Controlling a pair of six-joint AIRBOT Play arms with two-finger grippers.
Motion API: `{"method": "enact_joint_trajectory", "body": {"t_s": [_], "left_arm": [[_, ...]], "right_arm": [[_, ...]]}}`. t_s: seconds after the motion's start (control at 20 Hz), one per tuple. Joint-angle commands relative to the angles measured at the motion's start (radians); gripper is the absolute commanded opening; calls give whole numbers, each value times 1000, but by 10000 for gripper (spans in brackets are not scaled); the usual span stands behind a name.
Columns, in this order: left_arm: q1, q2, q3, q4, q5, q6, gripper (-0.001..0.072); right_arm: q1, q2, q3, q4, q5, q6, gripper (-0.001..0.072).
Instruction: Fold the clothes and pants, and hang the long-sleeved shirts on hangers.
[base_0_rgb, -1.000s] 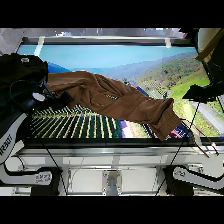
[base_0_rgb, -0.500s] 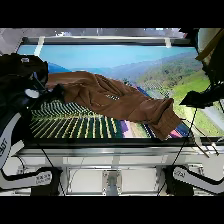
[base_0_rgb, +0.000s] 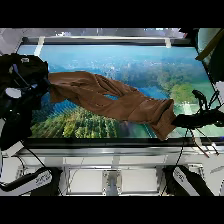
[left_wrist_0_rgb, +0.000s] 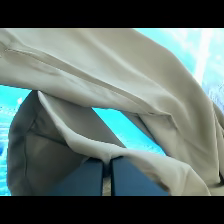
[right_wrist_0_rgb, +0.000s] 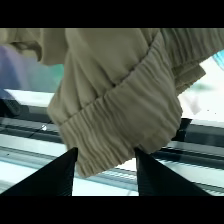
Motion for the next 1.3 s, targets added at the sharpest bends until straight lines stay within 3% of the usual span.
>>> {"method": "enact_joint_trajectory", "body": {"t_s": [0.0, 0.3, 0.55, 0.65, 0.85, 1.0, 1.15, 1.25], "left_arm": [[10, 8, 1, 8, -18, 1, 15], [11, 7, 1, 8, -20, 1, 15], [11, 7, 1, 8, -25, 1, 15], [11, 7, 1, 8, -25, 1, 15], [11, 7, 1, 8, -26, 1, 15], [11, 7, 1, 8, -26, 0, 15], [11, 13, 1, 8, -26, 0, 15], [19, 39, 2, 8, -26, 1, 15]], "right_arm": [[0, 24, -68, -28, -70, -2, 409], [0, 25, 31, -142, 0, -2, 409], [-1, 24, -43, -134, -57, -2, 411], [0, 24, -79, -55, -141, -3, 420], [0, 13, -122, 276, -310, -96, 421], [0, -31, -122, 309, -360, -105, 402], [0, -50, -116, 324, -499, -104, 66], [-1, -50, -77, 328, -583, -104, 51]]}}
